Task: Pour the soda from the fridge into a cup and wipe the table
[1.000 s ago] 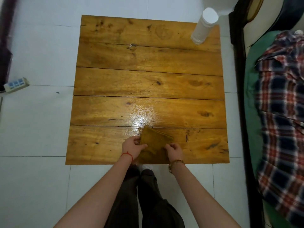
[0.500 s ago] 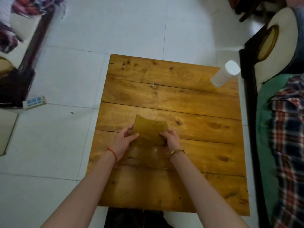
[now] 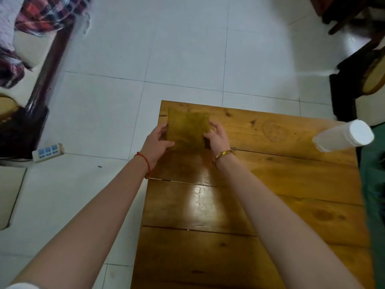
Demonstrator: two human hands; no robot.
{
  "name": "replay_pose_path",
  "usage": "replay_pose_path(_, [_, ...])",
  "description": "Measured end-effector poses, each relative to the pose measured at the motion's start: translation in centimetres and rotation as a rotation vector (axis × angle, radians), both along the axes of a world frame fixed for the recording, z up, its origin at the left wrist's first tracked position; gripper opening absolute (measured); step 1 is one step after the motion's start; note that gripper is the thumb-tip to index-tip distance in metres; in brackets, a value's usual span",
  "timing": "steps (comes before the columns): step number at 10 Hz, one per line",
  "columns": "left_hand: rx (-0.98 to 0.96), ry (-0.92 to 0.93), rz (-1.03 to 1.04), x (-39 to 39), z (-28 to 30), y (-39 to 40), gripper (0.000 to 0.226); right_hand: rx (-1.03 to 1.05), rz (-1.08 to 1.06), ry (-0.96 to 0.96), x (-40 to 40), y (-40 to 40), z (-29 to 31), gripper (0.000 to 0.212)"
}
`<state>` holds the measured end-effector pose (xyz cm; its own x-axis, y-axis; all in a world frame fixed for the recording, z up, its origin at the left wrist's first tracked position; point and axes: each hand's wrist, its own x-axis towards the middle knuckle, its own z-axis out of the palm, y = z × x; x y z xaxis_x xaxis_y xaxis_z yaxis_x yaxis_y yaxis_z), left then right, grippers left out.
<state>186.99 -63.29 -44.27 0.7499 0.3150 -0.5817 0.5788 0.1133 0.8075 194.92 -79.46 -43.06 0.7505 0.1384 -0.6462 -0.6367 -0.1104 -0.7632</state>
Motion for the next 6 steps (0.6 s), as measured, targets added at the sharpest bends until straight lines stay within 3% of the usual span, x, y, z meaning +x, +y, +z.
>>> replay_pose_path(4, [0.02,-0.003,0.055,1.8,-3.3,2.5,0.071,-0.107,0.057,0.06,2.3,2.1,-3.9,0.051])
replay_pose_path(5, [0.037,-0.006,0.069,1.3,-2.6,2.3,0.067,-0.147,0.096,-0.007,2.2,1.5,-3.6,0.046])
replay_pose_path(6, [0.234,0.02,-0.023,0.6,-0.9,1.3,0.059,-0.319,0.203,-0.119,1.8,0.6,-2.2,0.042])
